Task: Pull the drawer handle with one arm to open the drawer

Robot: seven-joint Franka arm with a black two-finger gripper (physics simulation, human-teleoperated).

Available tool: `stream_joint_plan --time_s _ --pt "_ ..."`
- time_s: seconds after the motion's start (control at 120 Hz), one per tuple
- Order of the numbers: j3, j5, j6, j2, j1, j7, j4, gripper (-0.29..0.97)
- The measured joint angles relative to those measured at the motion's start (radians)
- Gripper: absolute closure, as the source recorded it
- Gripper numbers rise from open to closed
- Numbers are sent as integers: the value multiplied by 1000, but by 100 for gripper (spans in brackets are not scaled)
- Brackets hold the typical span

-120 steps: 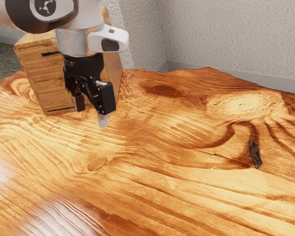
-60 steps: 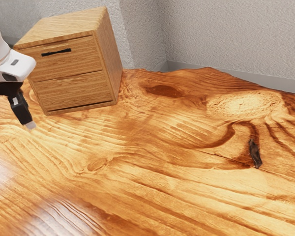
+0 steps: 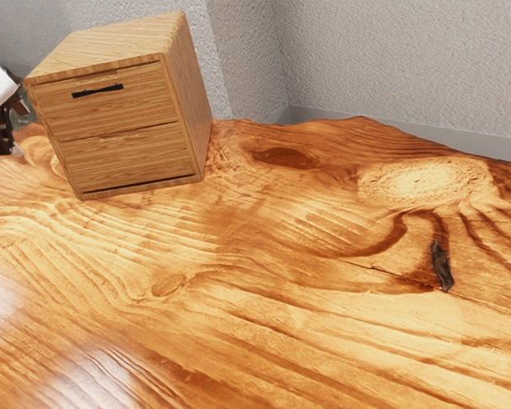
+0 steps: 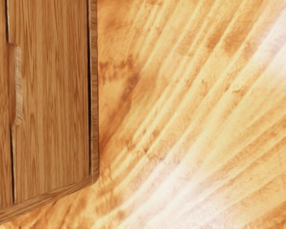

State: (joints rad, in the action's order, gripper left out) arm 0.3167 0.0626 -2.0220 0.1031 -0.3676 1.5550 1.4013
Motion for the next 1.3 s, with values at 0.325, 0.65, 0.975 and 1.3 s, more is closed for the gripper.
stream_joint_plan --time_s 0.325,0.65,0.975,1.3 --pt "-611 -40 38 102 -606 284 -156 0" --pt "-620 -84 56 168 -677 430 -282 0" --pt "-608 -246 -43 215 -669 396 -289 0" --pt "-590 -254 -21 237 -660 267 -299 0"
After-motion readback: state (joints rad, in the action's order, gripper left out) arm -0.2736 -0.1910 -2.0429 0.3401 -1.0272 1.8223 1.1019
